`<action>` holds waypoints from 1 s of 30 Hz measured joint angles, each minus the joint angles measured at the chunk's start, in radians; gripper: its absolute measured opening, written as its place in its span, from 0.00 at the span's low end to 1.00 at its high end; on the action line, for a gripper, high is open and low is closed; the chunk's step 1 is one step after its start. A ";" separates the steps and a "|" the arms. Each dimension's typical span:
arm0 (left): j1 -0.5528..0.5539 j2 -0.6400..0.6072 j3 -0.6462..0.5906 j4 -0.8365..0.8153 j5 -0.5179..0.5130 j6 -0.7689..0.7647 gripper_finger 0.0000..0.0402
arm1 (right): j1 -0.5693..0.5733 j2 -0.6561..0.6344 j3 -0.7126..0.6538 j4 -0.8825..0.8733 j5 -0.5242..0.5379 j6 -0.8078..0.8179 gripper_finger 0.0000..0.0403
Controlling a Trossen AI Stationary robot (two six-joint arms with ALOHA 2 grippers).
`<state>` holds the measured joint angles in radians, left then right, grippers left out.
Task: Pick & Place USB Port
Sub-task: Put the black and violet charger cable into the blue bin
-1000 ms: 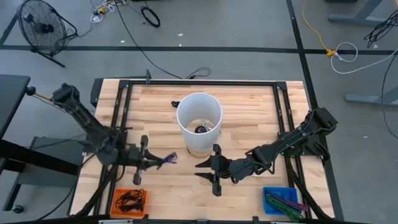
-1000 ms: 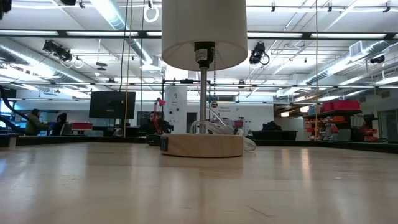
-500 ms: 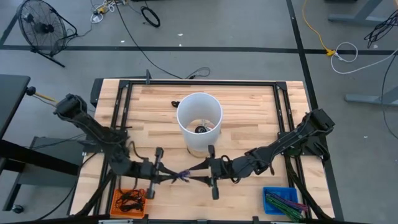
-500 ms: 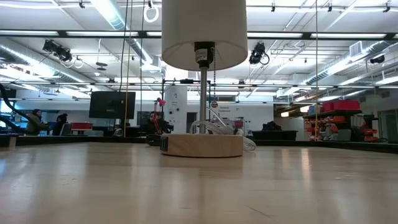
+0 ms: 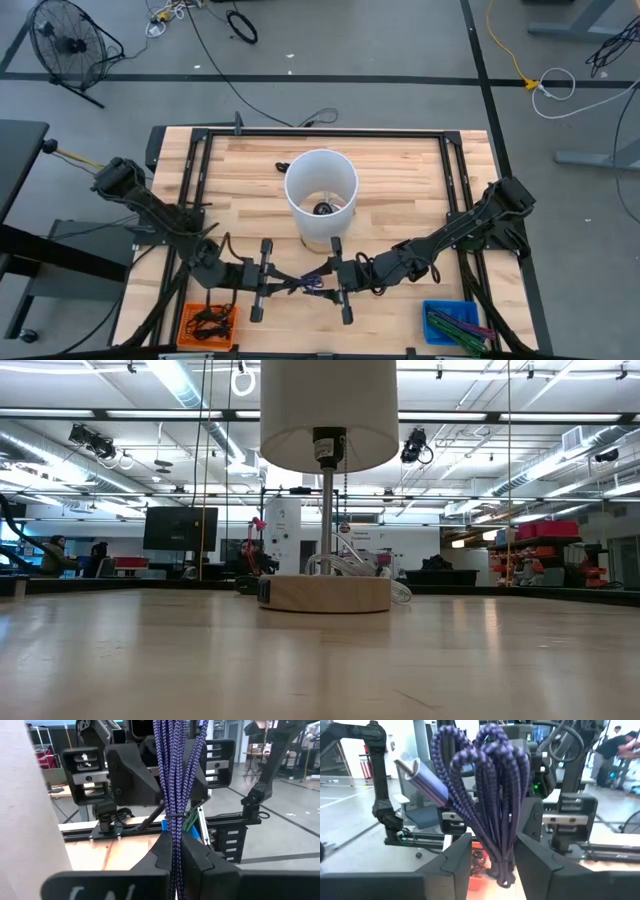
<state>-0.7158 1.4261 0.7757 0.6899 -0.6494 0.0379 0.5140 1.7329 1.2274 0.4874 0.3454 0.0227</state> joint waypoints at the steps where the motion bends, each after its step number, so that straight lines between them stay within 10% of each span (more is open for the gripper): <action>1: 0.000 0.000 0.000 0.000 0.007 0.000 0.04 | 0.000 0.000 0.000 0.008 0.012 -0.024 0.37; 5: 0.010 0.005 0.000 0.004 0.012 -0.001 0.04 | 0.000 0.000 0.000 0.023 0.028 -0.065 0.35; 11: 0.019 0.008 0.000 -0.009 0.022 -0.026 0.10 | 0.000 0.000 0.000 0.002 0.038 -0.065 0.05; 30: -0.044 -0.022 0.000 0.020 0.017 0.035 0.12 | 0.173 -0.189 0.000 -0.417 0.216 0.253 0.03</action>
<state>-0.7594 1.4045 0.7757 0.7094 -0.6328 0.0727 0.6875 1.5443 1.2278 0.0709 0.5618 0.2761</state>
